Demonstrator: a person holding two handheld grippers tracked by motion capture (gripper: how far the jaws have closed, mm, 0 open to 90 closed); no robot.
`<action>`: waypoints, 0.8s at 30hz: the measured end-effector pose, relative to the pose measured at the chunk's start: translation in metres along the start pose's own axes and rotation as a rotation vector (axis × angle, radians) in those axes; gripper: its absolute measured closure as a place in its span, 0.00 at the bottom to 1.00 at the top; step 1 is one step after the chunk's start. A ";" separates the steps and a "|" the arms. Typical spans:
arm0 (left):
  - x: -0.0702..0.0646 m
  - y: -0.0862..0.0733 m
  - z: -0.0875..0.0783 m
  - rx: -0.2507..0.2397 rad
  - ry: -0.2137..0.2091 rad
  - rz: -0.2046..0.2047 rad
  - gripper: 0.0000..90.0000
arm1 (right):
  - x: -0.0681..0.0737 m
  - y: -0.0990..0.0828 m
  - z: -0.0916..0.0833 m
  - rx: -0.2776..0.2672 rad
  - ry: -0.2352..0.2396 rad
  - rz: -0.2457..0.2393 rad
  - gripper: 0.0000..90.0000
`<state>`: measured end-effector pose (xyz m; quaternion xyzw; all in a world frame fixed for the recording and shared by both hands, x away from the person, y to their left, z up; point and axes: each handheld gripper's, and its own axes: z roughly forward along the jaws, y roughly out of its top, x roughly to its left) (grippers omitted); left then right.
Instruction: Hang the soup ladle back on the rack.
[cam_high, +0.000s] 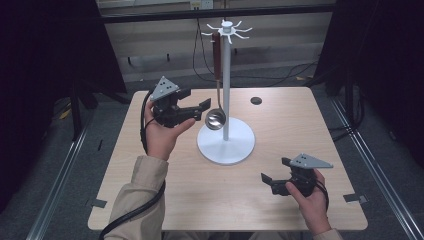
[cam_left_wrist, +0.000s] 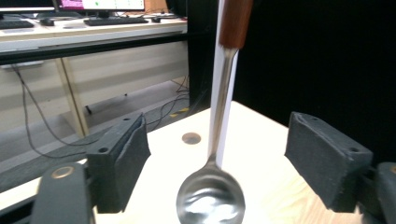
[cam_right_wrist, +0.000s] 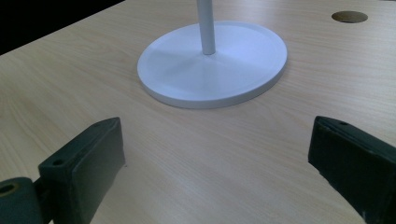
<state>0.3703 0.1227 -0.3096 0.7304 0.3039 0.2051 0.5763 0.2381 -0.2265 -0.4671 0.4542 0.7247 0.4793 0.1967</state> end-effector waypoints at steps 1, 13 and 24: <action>0.000 -0.002 0.000 -0.002 0.003 0.000 0.21 | 0.000 0.000 0.000 -0.001 0.002 -0.002 0.03; 0.004 -0.028 -0.007 0.039 0.015 -0.012 0.10 | 0.001 0.000 0.002 0.005 0.001 -0.008 0.03; 0.007 -0.051 -0.012 0.048 0.009 -0.036 0.08 | 0.002 -0.001 0.002 0.012 0.002 -0.014 0.03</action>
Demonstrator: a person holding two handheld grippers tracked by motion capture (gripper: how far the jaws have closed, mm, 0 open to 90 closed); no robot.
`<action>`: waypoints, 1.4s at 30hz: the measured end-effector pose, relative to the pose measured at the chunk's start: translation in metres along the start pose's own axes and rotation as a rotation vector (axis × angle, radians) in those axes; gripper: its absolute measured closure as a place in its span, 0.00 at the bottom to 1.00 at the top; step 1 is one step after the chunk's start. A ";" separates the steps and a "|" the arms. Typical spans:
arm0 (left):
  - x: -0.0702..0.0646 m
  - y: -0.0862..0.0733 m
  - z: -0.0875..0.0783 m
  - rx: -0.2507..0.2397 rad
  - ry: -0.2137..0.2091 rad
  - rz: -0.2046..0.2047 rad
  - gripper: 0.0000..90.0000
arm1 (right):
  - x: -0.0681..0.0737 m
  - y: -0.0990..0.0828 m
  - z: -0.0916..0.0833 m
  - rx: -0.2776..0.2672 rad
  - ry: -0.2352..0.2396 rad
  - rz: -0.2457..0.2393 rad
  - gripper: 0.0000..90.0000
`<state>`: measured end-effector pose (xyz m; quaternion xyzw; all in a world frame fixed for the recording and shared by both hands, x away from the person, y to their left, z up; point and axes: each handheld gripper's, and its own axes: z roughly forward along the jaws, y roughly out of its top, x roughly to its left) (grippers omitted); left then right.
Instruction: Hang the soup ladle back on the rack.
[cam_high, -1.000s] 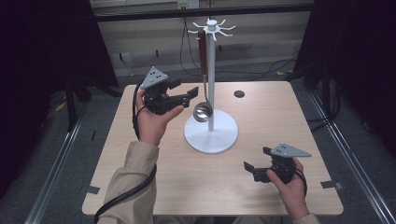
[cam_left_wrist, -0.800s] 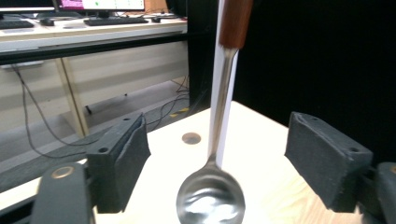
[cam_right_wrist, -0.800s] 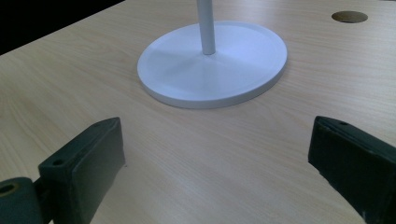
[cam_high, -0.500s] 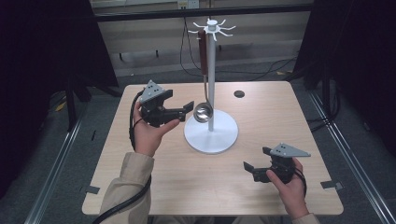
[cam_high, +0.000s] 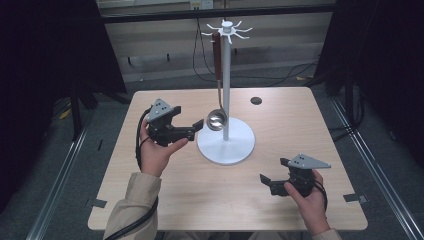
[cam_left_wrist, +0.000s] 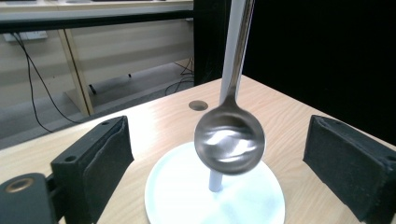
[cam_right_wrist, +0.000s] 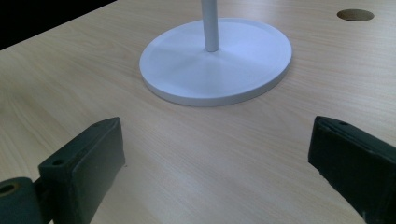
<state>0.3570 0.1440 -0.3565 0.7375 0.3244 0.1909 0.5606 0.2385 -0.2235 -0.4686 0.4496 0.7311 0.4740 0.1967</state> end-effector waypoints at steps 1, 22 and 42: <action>0.001 -0.002 -0.001 0.003 0.001 0.007 0.08 | 0.000 0.000 0.000 0.001 0.001 0.000 0.03; 0.008 -0.048 -0.007 0.052 -0.007 -0.016 0.05 | 0.000 -0.001 0.001 0.006 0.006 -0.003 0.03; 0.017 -0.094 -0.017 0.105 -0.005 -0.026 0.05 | 0.001 -0.002 0.002 0.017 0.008 -0.010 0.03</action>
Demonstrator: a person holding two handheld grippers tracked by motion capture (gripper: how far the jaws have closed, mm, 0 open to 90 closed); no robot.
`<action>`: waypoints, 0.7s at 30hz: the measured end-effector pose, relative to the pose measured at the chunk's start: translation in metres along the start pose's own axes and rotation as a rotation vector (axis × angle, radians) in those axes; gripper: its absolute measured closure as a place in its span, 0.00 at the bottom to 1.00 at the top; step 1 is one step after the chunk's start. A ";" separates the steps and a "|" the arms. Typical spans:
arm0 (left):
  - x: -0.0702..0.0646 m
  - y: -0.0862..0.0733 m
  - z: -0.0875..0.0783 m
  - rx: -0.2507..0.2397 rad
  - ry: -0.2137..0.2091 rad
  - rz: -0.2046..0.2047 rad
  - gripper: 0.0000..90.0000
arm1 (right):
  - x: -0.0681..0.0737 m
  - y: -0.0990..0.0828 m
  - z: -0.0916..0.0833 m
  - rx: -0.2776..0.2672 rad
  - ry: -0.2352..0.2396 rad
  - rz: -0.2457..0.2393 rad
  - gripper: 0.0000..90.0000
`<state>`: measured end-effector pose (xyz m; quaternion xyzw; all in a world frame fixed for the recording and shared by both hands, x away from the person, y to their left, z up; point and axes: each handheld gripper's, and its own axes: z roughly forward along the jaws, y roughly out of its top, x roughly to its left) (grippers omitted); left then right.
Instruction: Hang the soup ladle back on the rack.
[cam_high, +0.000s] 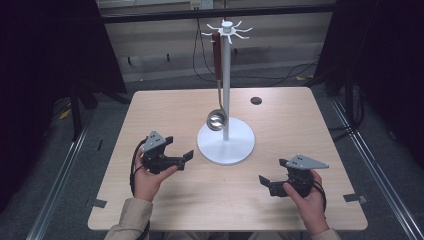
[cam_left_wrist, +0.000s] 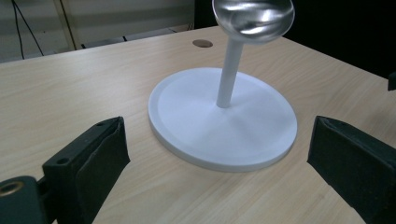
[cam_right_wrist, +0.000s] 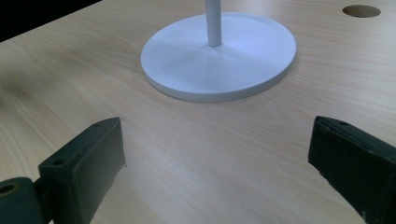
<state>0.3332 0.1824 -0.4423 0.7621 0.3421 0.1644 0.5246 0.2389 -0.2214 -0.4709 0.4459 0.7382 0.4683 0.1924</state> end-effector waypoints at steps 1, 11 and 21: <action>0.000 -0.002 0.000 0.004 -0.006 -0.001 0.05 | 0.000 0.000 0.000 0.001 0.000 0.000 0.03; 0.007 -0.018 -0.004 0.026 -0.002 -0.006 0.05 | 0.000 0.000 0.000 0.003 -0.002 -0.004 0.03; 0.009 -0.027 -0.005 0.032 -0.005 -0.003 0.05 | -0.001 0.000 -0.001 -0.002 -0.004 -0.008 0.03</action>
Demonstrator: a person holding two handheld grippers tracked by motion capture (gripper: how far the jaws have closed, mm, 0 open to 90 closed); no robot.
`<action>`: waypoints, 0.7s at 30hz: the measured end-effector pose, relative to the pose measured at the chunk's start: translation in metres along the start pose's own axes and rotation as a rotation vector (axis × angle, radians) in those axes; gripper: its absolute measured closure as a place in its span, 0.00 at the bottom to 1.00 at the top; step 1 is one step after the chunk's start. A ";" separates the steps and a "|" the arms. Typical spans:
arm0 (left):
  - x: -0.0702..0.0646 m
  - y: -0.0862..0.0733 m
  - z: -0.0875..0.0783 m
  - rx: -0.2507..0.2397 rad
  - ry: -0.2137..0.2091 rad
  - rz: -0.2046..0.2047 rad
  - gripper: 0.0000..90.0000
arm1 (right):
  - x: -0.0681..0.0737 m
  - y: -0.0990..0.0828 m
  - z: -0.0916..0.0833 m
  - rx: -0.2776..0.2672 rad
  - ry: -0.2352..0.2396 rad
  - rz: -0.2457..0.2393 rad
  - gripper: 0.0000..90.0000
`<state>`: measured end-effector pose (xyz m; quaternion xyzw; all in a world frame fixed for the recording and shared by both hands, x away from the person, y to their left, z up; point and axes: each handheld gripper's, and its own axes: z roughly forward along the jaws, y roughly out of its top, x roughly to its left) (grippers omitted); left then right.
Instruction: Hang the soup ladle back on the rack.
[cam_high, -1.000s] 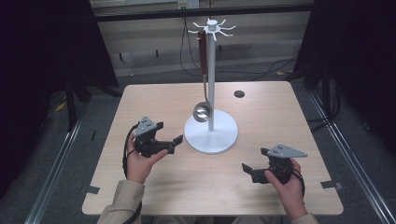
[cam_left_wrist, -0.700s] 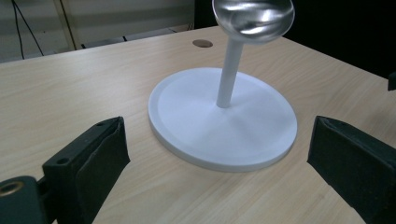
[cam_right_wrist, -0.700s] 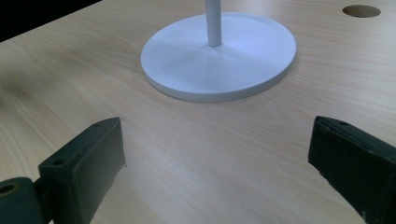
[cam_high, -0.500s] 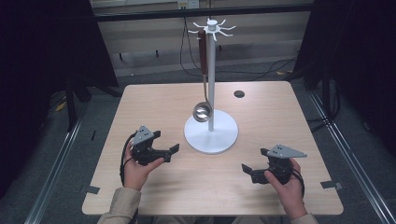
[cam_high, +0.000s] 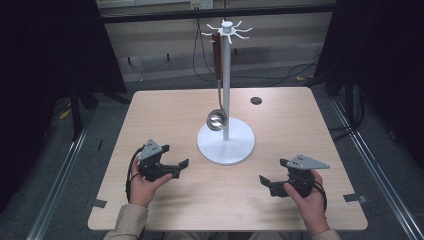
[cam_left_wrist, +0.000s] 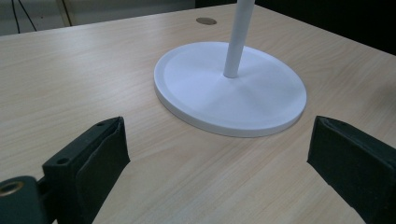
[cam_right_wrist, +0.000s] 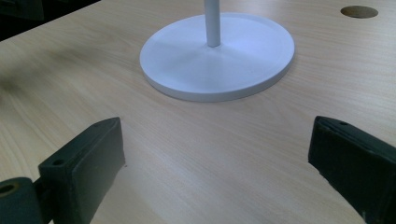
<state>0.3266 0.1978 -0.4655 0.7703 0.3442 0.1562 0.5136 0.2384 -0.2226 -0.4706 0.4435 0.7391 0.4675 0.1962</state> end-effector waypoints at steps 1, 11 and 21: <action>0.000 -0.001 0.000 0.007 -0.002 0.003 0.05 | 0.000 0.000 0.000 0.000 -0.001 0.000 0.03; -0.002 -0.006 -0.003 0.025 0.006 0.016 0.06 | 0.000 -0.001 -0.001 0.006 -0.001 0.004 0.03; -0.001 -0.011 -0.003 0.068 0.003 0.029 0.06 | 0.000 0.000 0.000 0.004 -0.003 -0.003 0.03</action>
